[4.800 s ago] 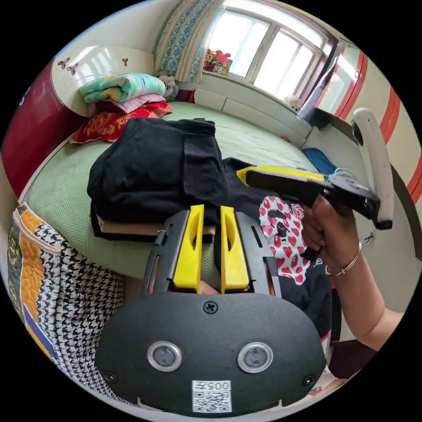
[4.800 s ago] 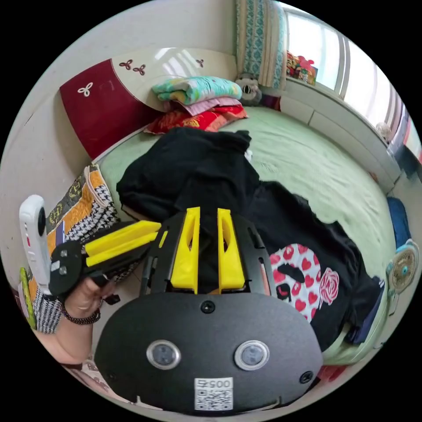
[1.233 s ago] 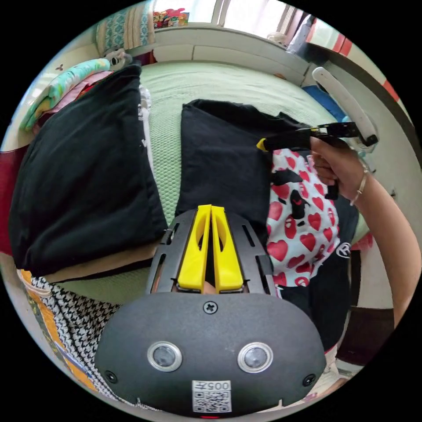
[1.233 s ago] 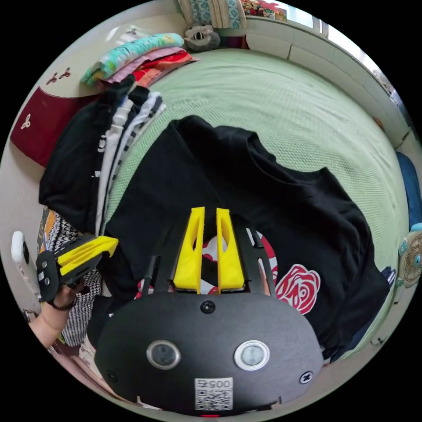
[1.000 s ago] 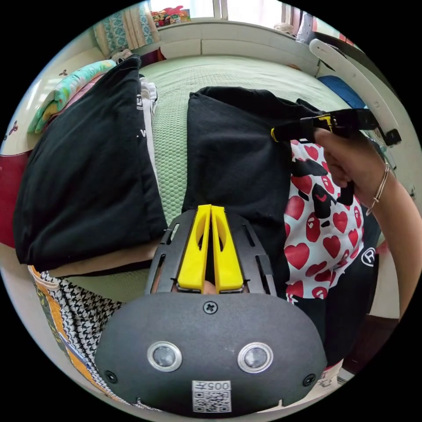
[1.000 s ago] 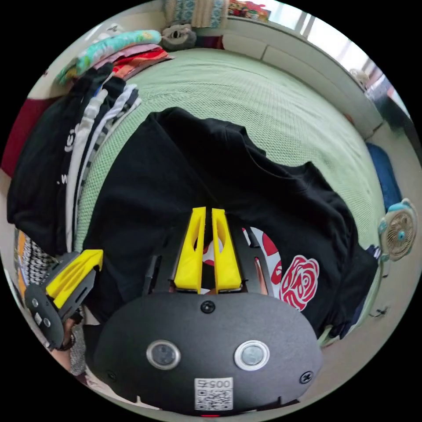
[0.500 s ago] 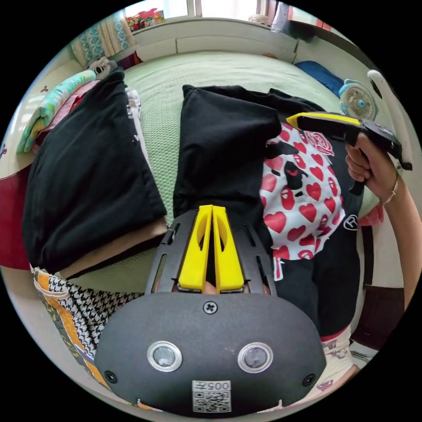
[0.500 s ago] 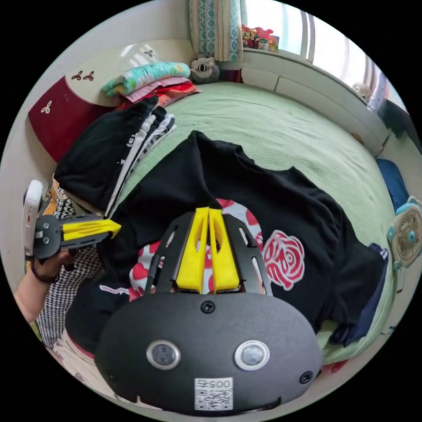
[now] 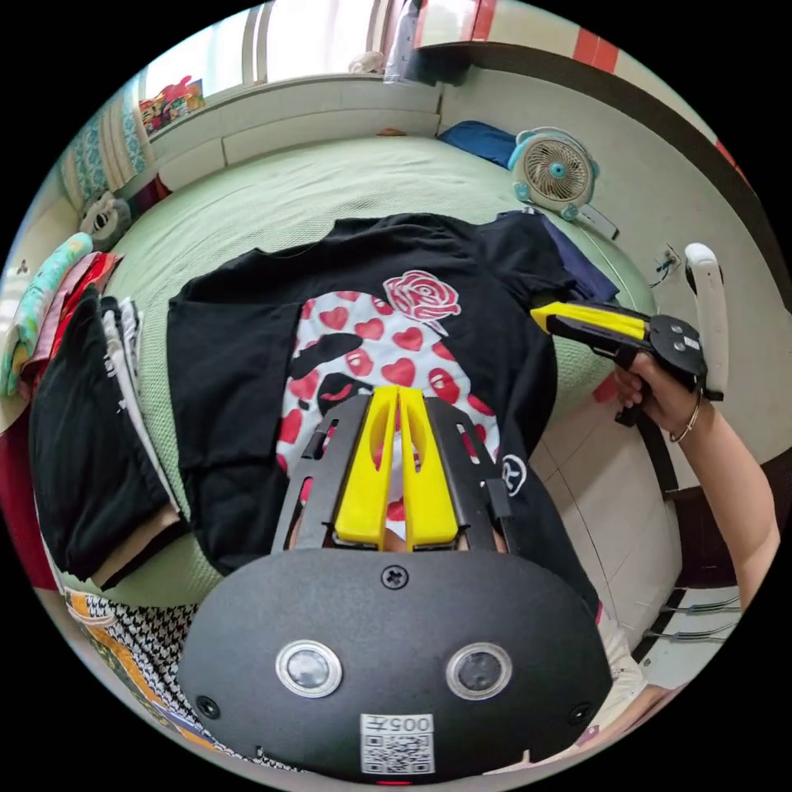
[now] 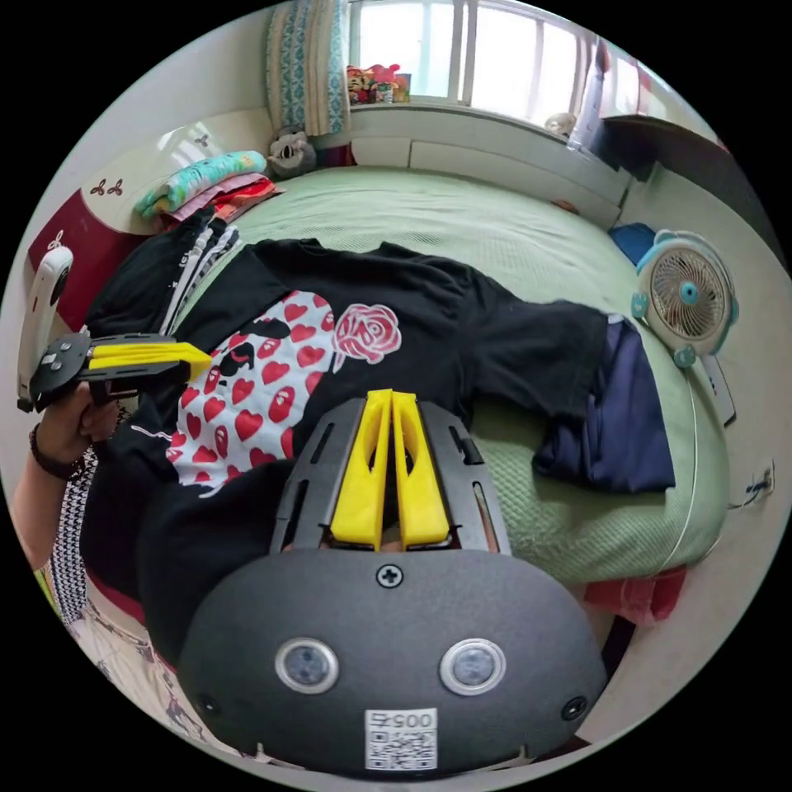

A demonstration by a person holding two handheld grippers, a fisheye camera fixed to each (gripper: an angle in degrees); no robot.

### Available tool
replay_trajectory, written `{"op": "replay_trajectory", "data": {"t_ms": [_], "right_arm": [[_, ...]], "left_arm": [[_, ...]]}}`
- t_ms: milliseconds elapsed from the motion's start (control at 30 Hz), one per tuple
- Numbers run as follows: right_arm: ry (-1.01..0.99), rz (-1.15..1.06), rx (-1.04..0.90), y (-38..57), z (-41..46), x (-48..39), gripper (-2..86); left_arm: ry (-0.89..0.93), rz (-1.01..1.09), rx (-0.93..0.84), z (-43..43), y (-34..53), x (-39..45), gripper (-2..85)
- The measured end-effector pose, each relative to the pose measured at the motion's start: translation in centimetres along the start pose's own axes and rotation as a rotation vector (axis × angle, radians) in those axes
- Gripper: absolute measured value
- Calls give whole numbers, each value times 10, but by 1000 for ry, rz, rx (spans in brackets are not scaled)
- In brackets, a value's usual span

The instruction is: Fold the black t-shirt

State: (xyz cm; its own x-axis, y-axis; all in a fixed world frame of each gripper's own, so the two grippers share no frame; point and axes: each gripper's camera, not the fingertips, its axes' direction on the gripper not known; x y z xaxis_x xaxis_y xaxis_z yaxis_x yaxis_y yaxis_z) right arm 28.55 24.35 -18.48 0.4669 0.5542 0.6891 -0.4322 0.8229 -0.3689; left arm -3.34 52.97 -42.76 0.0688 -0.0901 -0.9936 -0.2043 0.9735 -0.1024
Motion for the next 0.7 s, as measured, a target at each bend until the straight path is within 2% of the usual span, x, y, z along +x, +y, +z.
{"op": "replay_trajectory", "data": {"t_ms": [233,433,567,700], "right_arm": [[0,85,-91,47,16,28,-11],[10,-11,-114,51,0,43,-9],[132,62,21,38,-32,89,4],[189,202,8,12,-37,152,63]], "left_arm": [[35,52,-57,47,-22,53,-2],[46,82,-99,85,-24,66,-4],[140,57,10,87,-4,56,-5],[206,14,67,86,8,49,-6]]}}
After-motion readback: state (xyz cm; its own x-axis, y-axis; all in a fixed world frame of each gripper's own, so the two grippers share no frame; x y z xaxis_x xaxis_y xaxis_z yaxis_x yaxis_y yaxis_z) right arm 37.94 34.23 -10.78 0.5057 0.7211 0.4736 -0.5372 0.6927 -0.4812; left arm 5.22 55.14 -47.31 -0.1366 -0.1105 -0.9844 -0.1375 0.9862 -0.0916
